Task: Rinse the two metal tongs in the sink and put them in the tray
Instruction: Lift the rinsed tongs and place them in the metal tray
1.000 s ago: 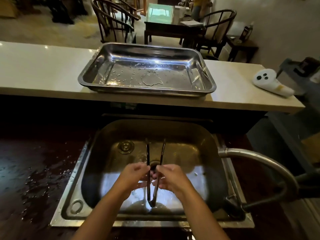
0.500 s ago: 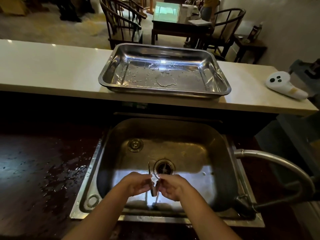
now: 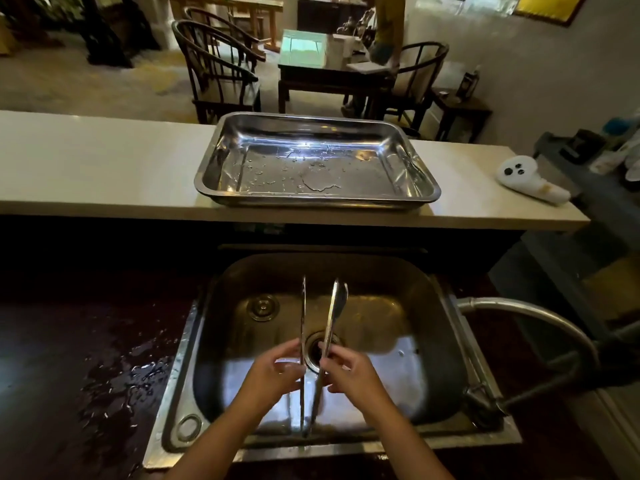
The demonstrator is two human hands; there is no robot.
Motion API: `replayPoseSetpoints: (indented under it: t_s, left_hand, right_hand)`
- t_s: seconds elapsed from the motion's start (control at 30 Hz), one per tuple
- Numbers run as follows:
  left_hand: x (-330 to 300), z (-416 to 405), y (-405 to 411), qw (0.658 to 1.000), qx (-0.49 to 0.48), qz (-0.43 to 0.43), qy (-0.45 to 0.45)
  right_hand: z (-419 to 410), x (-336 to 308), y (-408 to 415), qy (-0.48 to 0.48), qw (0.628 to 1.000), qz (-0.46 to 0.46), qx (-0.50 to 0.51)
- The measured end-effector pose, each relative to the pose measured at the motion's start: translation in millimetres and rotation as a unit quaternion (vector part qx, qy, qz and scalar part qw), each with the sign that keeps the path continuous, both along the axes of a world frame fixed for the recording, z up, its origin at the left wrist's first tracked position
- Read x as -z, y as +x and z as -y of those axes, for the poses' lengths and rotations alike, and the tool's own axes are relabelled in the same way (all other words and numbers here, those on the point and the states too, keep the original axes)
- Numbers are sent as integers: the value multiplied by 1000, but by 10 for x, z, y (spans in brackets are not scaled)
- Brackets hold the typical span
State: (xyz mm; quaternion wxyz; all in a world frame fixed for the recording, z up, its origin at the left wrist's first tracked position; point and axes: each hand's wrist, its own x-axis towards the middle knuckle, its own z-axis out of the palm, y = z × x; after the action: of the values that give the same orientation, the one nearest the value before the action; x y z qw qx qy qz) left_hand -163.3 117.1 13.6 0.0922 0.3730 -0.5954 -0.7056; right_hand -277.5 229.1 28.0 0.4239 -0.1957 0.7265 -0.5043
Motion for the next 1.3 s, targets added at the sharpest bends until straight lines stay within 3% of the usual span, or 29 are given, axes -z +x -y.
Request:
replayPoseSetpoints:
  t_s: [0.13,0.4,0.57,0.8,1.03,1.3]
  left_hand:
    - [-189,37,60,989,24,-48,-138]
    - [-883,395,19,952,27,-151,-265]
    - [-1405,682,-197,942,14,-202,-266]
    - [-2372,1065,-631,923,9,-253,-291]
    - [-3112,1473,-1168,930,-3,-268,-250]
    - [-2882,1828,-1784,961,-66,-177,-199]
  right_hand:
    - [19,-54,83,-43,997,-69,19]
    - [344,-634,73,-166,960,-218,64]
    - [559,-1246,-150,-220,934,-265,93]
    - [919,-2397,-665,-224,894,-388,-19]
    - [1422,-3068,-1243,-255,900,-354,-6]
    - [1982,-2733,-1827,-160,956,-246,4]
